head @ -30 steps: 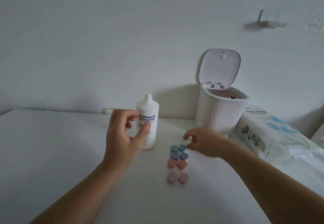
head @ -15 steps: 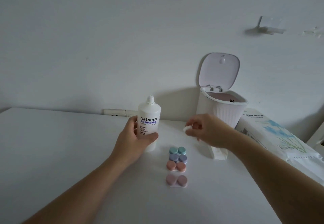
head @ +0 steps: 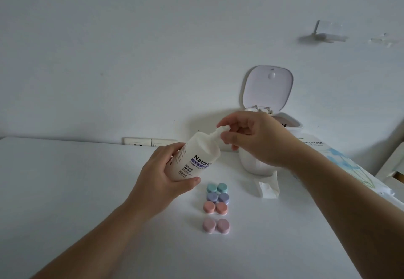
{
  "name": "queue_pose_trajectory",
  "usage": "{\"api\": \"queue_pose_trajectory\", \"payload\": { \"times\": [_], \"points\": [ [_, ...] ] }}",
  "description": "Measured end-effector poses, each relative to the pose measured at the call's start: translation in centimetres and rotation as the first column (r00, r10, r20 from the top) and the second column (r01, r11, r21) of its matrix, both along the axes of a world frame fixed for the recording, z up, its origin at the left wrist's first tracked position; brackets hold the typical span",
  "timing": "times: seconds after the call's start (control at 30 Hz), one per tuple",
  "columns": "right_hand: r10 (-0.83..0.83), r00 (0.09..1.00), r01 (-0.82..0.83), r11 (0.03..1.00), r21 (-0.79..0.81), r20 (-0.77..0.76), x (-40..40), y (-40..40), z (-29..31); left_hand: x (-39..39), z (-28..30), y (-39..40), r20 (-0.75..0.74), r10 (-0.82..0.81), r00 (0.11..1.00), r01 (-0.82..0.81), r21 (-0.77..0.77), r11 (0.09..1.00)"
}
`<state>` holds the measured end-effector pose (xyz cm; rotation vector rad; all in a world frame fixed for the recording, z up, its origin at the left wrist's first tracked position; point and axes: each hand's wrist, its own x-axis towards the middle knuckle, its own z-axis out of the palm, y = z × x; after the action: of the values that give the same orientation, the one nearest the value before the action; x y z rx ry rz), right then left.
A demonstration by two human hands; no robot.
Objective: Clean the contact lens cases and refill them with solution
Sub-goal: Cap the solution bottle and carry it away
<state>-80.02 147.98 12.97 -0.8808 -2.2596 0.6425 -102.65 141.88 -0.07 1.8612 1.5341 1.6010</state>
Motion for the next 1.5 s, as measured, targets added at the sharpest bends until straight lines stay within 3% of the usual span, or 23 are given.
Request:
{"api": "queue_pose_trajectory", "payload": {
  "times": [0.13,0.2,0.33,0.4,0.47,0.53,0.6,0.77,0.93,1.1,1.17,1.3,1.5],
  "points": [
    [0.056,0.992,-0.058,0.998,0.016,0.117,1.2,-0.3,0.5,0.1,0.3,-0.3,-0.046,-0.059,0.997,0.059,-0.001,0.998],
    [0.004,0.987,-0.014,0.998,0.061,0.162,1.4,-0.4,0.6,0.3,0.4,-0.4,-0.063,-0.078,0.995,0.078,0.000,0.997],
    [-0.295,0.910,0.219,0.938,0.269,0.290,0.6,-0.5,-0.4,0.6,0.3,-0.5,-0.085,-0.101,0.991,0.101,-0.008,0.995],
    [-0.383,0.860,0.288,0.910,0.299,0.337,0.4,-0.5,-0.6,0.7,0.3,-0.4,-0.084,-0.108,0.991,0.108,-0.003,0.994],
    [-0.280,0.912,0.234,0.955,0.181,0.301,0.9,-0.6,-0.4,0.7,0.3,-0.4,-0.080,-0.108,0.991,0.109,0.004,0.994],
    [-0.051,0.973,0.050,0.999,0.012,0.223,1.6,-0.6,-0.3,0.7,0.3,-0.3,-0.076,-0.105,0.992,0.106,0.008,0.994],
    [0.061,0.984,-0.055,0.998,-0.044,0.170,2.0,-0.8,-0.6,0.7,0.3,-0.3,-0.084,-0.104,0.991,0.106,0.010,0.994],
    [-0.298,0.911,0.247,0.947,0.203,0.283,1.2,-0.8,-0.8,0.6,0.3,-0.4,-0.100,-0.113,0.988,0.116,0.019,0.993],
    [-0.101,0.953,0.056,0.985,0.163,0.286,1.8,-0.6,-1.4,0.7,0.3,-0.4,-0.112,-0.094,0.989,0.099,0.038,0.994],
    [-0.258,0.916,0.179,0.949,0.261,0.309,1.2,-0.3,-2.6,0.8,0.4,-0.5,-0.160,-0.116,0.980,0.126,0.052,0.991],
    [-0.283,0.912,0.180,0.926,0.332,0.297,1.3,-0.3,-2.8,0.9,0.5,-0.5,-0.136,-0.129,0.982,0.137,0.045,0.990],
    [-0.135,0.969,0.055,0.935,0.351,0.208,1.3,-0.5,-3.2,1.0,0.4,-0.7,-0.089,-0.173,0.981,0.177,0.031,0.984],
    [-0.154,0.982,0.177,0.954,0.241,-0.110,-0.4,-1.4,-5.1,1.2,0.4,-0.8,-0.175,-0.167,0.970,0.178,0.050,0.983]
  ]
}}
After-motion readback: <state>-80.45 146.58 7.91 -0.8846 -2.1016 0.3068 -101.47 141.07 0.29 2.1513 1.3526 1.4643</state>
